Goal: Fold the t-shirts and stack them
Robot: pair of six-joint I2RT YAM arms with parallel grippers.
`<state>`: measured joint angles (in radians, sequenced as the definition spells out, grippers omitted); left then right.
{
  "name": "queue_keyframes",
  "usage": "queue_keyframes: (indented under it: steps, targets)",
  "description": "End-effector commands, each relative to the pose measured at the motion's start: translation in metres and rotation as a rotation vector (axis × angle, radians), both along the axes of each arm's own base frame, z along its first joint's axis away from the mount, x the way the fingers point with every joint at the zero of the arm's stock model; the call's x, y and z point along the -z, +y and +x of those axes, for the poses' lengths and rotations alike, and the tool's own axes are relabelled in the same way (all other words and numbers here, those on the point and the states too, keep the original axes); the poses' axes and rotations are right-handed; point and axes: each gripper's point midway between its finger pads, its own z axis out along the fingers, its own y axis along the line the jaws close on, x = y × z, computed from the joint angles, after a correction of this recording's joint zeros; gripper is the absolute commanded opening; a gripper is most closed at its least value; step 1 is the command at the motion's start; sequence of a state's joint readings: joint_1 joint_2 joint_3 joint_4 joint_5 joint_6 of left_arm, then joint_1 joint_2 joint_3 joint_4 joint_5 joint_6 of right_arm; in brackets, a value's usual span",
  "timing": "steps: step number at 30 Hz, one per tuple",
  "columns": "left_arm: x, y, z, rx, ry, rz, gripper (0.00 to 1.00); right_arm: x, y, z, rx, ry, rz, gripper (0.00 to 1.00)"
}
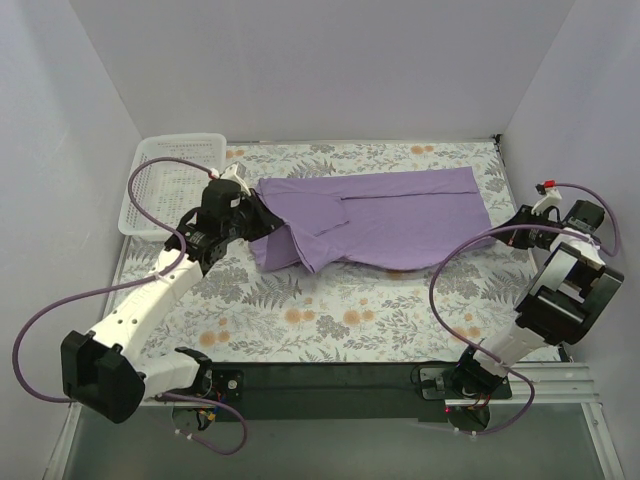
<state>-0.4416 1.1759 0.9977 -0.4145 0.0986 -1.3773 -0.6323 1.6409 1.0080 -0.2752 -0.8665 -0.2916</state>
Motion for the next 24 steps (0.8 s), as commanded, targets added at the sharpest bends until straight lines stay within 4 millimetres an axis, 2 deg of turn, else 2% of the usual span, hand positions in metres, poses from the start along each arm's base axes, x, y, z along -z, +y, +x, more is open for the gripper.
queue_keyframes:
  steps: [1,3,8,9,12,20,24]
  targets:
    - [-0.026,-0.005,0.013,0.045,-0.069,-0.029,0.0,-0.013,-0.009,0.018,0.013,-0.047,-0.005,0.01]
    - [-0.031,-0.006,0.018,0.055,-0.078,-0.03,0.0,-0.013,-0.01,0.021,0.015,-0.048,0.005,0.01]
    - [-0.027,-0.005,0.034,0.06,-0.066,-0.024,0.0,-0.009,-0.011,0.03,0.03,-0.031,0.033,0.01]
    - [-0.028,-0.001,0.043,0.05,-0.07,-0.019,0.0,-0.008,-0.013,0.035,0.037,-0.037,0.025,0.01]
    - [-0.029,0.001,0.05,0.046,-0.072,-0.016,0.0,-0.007,-0.014,0.039,0.045,-0.032,0.03,0.01]
    - [-0.029,0.02,0.078,0.014,-0.068,-0.024,0.0,-0.004,-0.015,0.059,0.061,-0.035,0.042,0.01]
    - [-0.02,0.02,0.089,0.03,-0.043,-0.025,0.0,0.0,-0.015,0.068,0.067,-0.026,0.046,0.01]
